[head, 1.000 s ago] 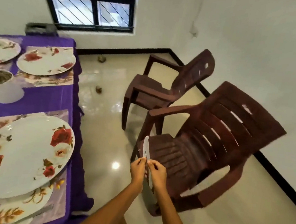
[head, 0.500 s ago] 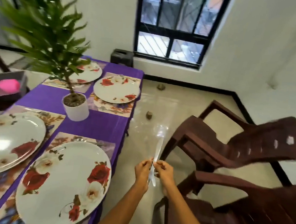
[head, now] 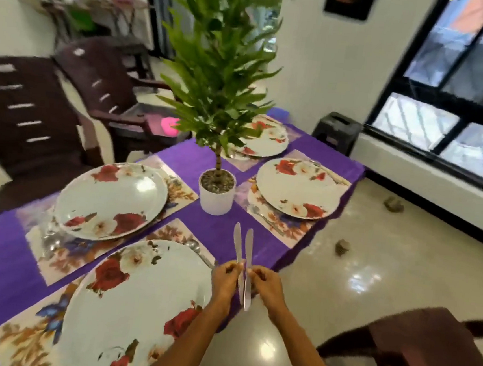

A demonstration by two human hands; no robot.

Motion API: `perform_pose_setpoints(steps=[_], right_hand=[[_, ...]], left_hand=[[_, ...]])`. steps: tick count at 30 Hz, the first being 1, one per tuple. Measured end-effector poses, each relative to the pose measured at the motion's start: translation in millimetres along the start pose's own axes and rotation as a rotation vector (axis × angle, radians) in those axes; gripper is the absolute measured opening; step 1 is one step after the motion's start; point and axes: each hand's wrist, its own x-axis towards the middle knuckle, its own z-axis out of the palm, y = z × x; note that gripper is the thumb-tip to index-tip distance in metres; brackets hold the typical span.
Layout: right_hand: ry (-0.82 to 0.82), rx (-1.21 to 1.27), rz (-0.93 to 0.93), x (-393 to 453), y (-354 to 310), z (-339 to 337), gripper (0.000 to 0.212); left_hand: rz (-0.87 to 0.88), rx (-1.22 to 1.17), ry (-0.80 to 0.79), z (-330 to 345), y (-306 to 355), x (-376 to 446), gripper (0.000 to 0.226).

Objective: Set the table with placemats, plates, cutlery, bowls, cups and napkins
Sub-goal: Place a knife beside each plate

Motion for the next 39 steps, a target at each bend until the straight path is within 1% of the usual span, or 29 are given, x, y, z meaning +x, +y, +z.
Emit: perform_pose_setpoints(steps=[2,5,9,13,17,20,23,25,28,29,33,37,39], right_hand=[[-0.067,-0.103,-0.036,17.4,-4.5,4.3,0.012],[-0.185,-0.214,-0.049,41.3,-14.0,20.4,0.010],[-0.326,-0.508,-0.107,73.7,-28.1,50.5,0.016],[-0.371,-0.655,-0.124,88.7,-39.0,71.8,0.021],[-0.386,-0.731,-0.127,98.3,-44.8,76.5,0.018],[-0.375,-0.763,-0.129,101.9,-46.3,81.6,0.017],[-0.368,-0.747,-0.104,99.5,-43.8,85.2,0.015],[-0.342,-0.693,-0.097,97.1,-41.2,84.2,0.016],[-0.242,-0.567,-0.130,97.0,-41.2,69.4,0.029],[-0.208,-0.504,-0.137,98.4,-41.5,62.1,0.029],[-0.128,-0.273,-0.130,106.1,-52.5,25.7,0.015],[-0.080,-0.236,-0.197,131.6,-57.0,-13.2,0.017],[-0.076,-0.190,-0.152,146.8,-55.0,-38.5,0.018]], left_hand=[[0.033,-0.002,0.092,-8.1,10.6,9.5,0.016],[0.050,-0.044,0.237,-32.4,20.7,25.1,0.012],[0.066,-0.105,0.379,-62.3,27.7,48.2,0.013],[0.034,-0.155,0.426,-81.4,37.1,64.6,0.010],[-0.023,-0.230,0.447,-92.1,38.6,79.6,0.018],[-0.026,-0.210,0.410,-97.6,39.2,87.1,0.025],[0.020,-0.210,0.316,-93.7,40.8,88.6,0.015],[0.031,-0.186,0.256,-87.5,40.7,88.1,0.011],[0.047,-0.151,0.188,-71.8,36.8,88.7,0.009],[0.049,-0.140,0.171,-65.3,36.2,89.5,0.008],[0.065,-0.122,0.057,-24.8,51.0,95.9,0.008],[0.078,-0.131,-0.092,31.7,65.1,106.9,0.007],[0.061,-0.126,-0.108,65.1,69.8,111.4,0.006]])
